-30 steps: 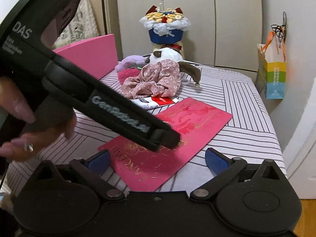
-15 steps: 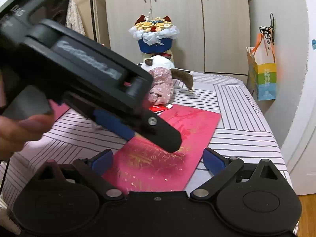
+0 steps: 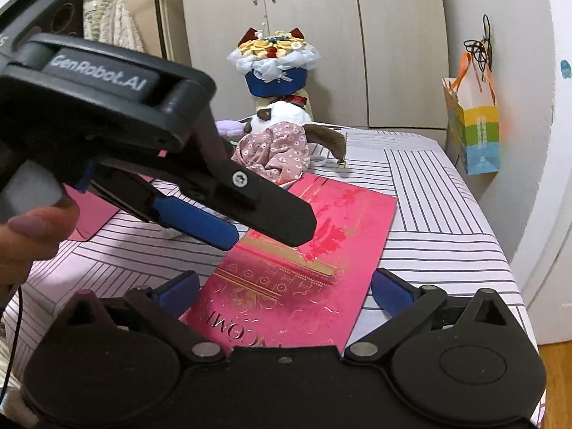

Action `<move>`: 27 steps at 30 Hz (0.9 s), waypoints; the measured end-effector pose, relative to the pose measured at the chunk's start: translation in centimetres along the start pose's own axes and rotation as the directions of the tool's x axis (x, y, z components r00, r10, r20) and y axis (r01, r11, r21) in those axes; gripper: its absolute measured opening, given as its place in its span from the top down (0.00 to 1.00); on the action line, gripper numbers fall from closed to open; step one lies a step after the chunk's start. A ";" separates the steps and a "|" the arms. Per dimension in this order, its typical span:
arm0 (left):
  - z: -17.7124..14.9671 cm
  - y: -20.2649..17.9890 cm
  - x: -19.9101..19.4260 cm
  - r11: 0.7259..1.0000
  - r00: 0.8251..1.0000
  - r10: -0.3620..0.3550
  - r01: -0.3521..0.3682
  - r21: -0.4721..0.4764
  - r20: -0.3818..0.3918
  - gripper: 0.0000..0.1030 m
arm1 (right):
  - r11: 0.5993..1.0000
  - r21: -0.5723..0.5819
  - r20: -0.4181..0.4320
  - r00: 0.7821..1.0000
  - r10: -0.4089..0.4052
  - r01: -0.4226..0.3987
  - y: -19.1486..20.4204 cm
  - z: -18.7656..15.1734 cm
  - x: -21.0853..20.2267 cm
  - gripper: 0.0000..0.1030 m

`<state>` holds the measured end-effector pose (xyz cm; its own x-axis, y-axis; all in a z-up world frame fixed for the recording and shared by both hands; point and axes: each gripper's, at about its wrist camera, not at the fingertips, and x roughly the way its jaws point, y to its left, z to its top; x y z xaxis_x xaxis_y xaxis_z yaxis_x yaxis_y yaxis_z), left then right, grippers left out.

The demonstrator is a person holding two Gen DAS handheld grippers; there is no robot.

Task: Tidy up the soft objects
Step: 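Grasp the red envelope edge with the left tool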

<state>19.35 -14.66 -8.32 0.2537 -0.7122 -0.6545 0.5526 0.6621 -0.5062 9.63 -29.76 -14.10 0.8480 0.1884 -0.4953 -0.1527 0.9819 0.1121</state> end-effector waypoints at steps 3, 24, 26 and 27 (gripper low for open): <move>0.1 0.1 -0.1 1.000 1.000 -0.014 0.014 -0.012 -0.004 0.28 | 0.999 0.014 -0.021 0.999 -0.028 0.029 0.0 0.5 0.4 0.00; -0.4 1.5 1.3 0.997 0.998 -0.058 0.059 -0.047 0.009 0.36 | 0.995 0.083 -0.044 0.998 -0.047 0.050 -1.8 0.9 0.0 0.20; -0.4 1.0 1.1 1.000 0.999 -0.014 0.014 -0.018 0.031 0.36 | 0.998 0.043 -0.048 0.998 -0.047 0.049 -1.4 0.8 -0.2 0.20; -0.3 0.8 1.1 1.000 0.999 0.022 -0.022 0.002 0.031 0.36 | 0.999 0.025 -0.053 0.998 -0.045 0.046 -1.3 0.8 -0.2 0.20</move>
<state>19.78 -14.82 -9.59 0.2904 -0.7042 -0.6480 0.5482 0.6774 -0.4905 10.07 -31.13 -13.44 0.8261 0.1450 -0.5445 -0.1006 0.9888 0.1106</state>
